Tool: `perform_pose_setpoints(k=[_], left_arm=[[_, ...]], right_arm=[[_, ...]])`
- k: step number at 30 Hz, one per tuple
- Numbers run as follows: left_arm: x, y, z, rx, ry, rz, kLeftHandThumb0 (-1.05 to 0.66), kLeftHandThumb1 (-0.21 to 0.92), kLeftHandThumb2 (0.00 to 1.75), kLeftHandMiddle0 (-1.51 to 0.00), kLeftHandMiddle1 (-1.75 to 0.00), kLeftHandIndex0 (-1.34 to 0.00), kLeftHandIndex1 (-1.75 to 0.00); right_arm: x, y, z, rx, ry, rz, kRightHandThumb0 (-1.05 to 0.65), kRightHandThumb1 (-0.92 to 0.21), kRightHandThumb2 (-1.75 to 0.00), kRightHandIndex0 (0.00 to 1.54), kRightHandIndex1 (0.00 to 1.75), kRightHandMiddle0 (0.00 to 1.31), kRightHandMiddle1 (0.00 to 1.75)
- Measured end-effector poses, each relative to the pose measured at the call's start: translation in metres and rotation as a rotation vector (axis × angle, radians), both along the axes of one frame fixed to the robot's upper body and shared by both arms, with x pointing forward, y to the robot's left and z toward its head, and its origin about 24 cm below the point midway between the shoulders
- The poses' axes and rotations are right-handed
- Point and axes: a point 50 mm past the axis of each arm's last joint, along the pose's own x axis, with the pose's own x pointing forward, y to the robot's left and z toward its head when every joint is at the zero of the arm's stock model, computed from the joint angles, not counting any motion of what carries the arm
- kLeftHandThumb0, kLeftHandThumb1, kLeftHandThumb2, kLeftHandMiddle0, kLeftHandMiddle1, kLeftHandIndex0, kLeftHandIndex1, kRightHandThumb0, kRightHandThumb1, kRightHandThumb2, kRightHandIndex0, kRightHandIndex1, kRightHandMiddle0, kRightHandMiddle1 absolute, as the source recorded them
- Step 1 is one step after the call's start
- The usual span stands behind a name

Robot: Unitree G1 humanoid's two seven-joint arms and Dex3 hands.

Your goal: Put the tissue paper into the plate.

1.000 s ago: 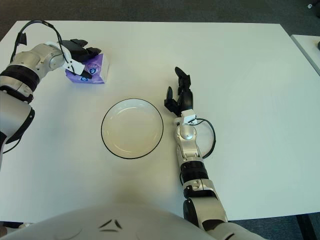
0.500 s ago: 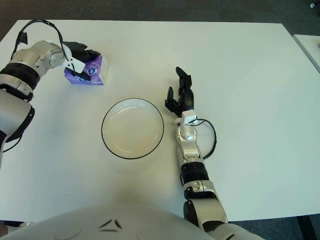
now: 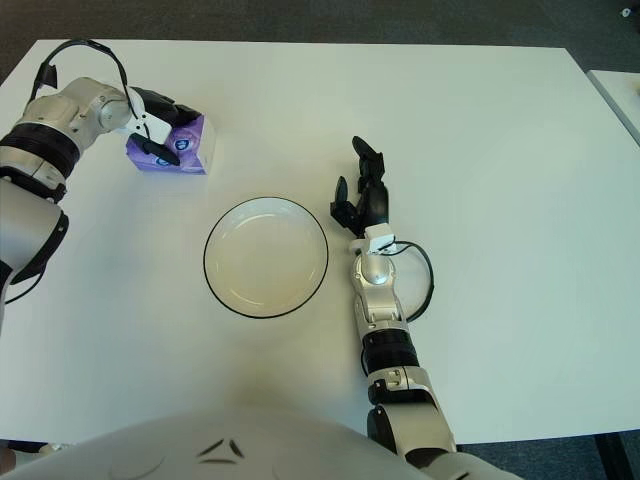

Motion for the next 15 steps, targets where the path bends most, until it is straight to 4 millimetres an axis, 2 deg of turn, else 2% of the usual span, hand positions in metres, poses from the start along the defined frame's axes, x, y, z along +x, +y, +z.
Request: perform_pose_setpoints(k=[15], left_arm=[[-0.0017,-0.0005,-0.01,0.003,-0.027,-0.026,-1.02,0.92,0.16,0.0,0.0,0.0,-0.19]], right_arm=[[-0.0022,-0.0006,-0.0007,-0.001,0.0,0.004,-0.58,-0.92,-0.86,0.28,0.07,0.0,0.67]])
